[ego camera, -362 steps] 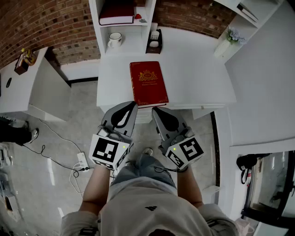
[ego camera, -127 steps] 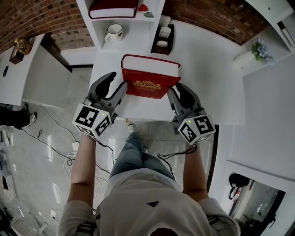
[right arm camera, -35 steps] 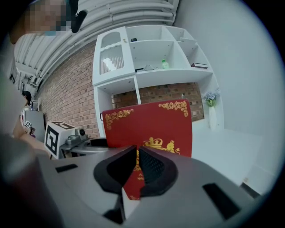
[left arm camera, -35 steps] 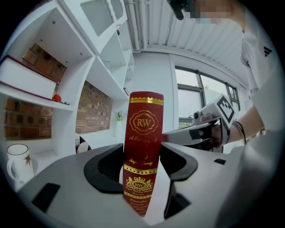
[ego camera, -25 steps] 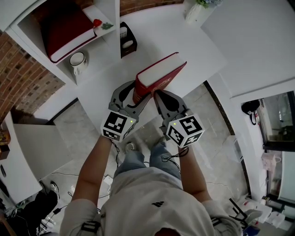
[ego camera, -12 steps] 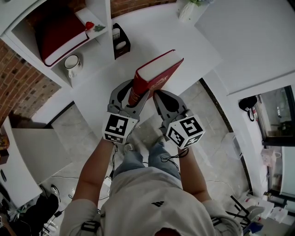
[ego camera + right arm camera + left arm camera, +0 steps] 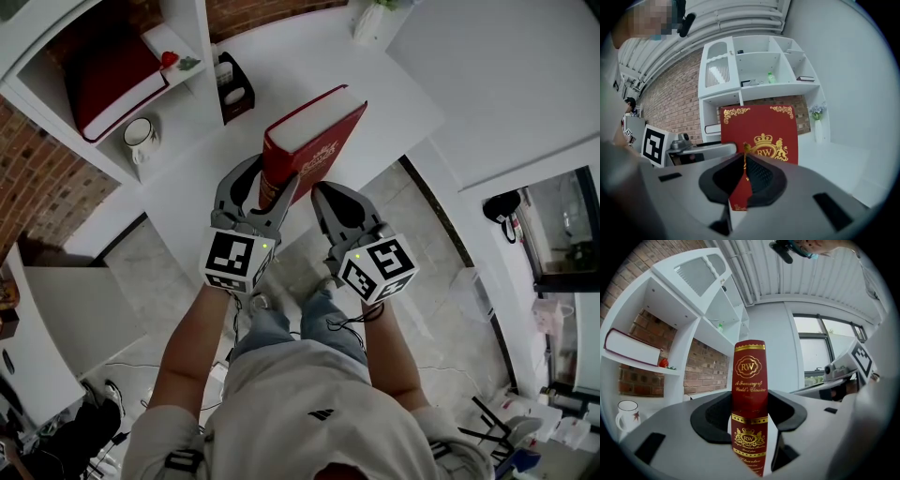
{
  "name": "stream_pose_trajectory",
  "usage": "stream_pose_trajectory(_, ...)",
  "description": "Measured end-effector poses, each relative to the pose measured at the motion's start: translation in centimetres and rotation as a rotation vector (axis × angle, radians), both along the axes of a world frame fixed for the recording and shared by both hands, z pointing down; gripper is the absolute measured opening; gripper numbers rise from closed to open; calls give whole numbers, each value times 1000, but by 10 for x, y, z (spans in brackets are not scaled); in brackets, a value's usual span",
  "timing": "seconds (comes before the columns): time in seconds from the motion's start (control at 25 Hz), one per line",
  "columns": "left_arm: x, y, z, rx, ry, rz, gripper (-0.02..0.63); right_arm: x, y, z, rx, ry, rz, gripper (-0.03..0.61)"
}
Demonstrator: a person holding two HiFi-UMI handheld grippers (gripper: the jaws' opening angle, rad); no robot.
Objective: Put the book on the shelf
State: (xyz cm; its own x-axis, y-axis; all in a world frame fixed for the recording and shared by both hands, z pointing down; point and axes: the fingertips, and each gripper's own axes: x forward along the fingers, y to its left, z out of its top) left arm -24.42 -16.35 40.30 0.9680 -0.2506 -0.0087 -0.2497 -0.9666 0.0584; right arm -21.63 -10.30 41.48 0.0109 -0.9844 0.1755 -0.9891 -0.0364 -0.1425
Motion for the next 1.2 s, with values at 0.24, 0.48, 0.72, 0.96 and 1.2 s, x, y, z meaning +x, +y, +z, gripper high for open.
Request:
stream_pose_trajectory(0.24, 13, 12, -13, -20, 2, 10, 235, 14, 12, -9, 15, 25, 30, 11)
stream_pose_trajectory(0.48, 36, 32, -31, -4, 21, 32, 235, 44, 33, -22, 42, 29, 74, 11)
stream_pose_trajectory(0.72, 72, 55, -46, 17, 42, 55, 233, 83, 58, -36, 78, 34, 115, 11)
stream_pose_trajectory(0.96, 116, 76, -56, 16, 62, 67, 232, 129, 83, -52, 121, 45, 137, 12)
stream_pose_trajectory(1.2, 161, 94, -67, 6, 93, 51, 230, 176, 107, -67, 152, 62, 138, 11)
